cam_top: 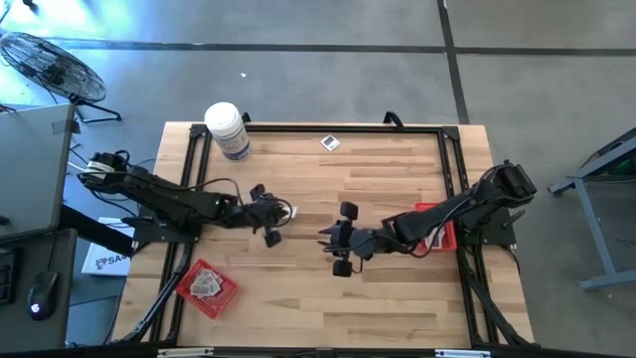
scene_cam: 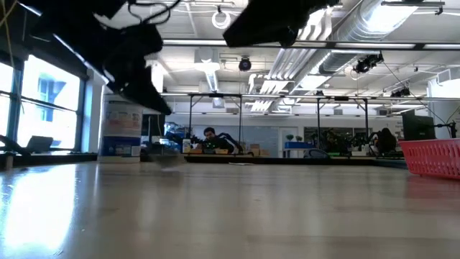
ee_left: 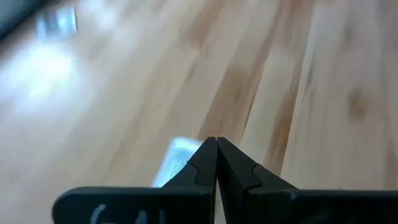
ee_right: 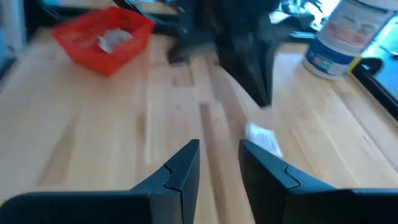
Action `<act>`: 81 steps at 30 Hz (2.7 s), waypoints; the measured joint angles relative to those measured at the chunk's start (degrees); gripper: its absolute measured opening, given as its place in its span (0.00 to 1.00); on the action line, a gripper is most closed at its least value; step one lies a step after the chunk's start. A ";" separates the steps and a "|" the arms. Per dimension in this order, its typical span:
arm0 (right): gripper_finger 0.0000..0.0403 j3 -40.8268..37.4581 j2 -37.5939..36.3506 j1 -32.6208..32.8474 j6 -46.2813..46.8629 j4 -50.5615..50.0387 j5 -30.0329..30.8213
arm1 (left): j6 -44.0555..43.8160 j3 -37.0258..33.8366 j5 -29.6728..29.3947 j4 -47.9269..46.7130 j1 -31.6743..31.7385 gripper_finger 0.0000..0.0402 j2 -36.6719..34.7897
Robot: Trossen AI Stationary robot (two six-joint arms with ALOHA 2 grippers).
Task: Pick & Place First Aid Supplies
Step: Put the towelette pack into the right red bin
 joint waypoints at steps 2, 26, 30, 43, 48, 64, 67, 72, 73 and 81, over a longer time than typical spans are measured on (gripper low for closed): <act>0.27 -1.96 0.08 -0.23 0.01 1.51 1.75 | 2.35 -0.01 -1.98 4.89 -1.07 0.00 0.01; 0.47 -3.88 19.09 -14.78 -6.13 21.65 -10.62 | 5.17 -0.71 -5.90 4.17 0.26 0.00 0.49; 0.47 2.89 25.25 -17.59 -7.05 17.69 -10.58 | 2.89 -0.75 -5.05 -1.96 0.26 0.00 -4.29; 0.46 9.60 32.91 -20.68 -6.81 15.38 -13.61 | -4.09 -0.78 -5.59 -13.65 0.25 0.00 -8.11; 0.38 9.60 33.00 -20.73 -6.79 14.43 -12.55 | -4.10 -0.78 -5.72 -13.63 0.24 0.00 -8.11; 0.13 9.44 33.13 -20.92 -4.94 14.12 -11.67 | -4.22 -0.78 -5.48 -13.17 0.24 0.00 -8.11; 0.10 9.44 33.15 -20.92 -4.68 14.13 -11.60 | -4.23 -0.78 -5.44 -13.17 0.24 0.00 -8.11; 0.01 9.40 32.84 -20.98 -4.47 13.75 -11.99 | -4.28 -0.78 -5.13 -13.22 0.25 0.00 -8.11; 0.01 9.36 32.34 -20.97 -4.38 13.43 -11.99 | -4.30 -0.78 -5.11 -13.24 0.24 0.00 -8.11; 0.01 9.01 23.84 -18.93 -3.21 -0.50 -12.33 | -4.84 -0.78 -5.09 -13.91 0.24 0.00 -8.09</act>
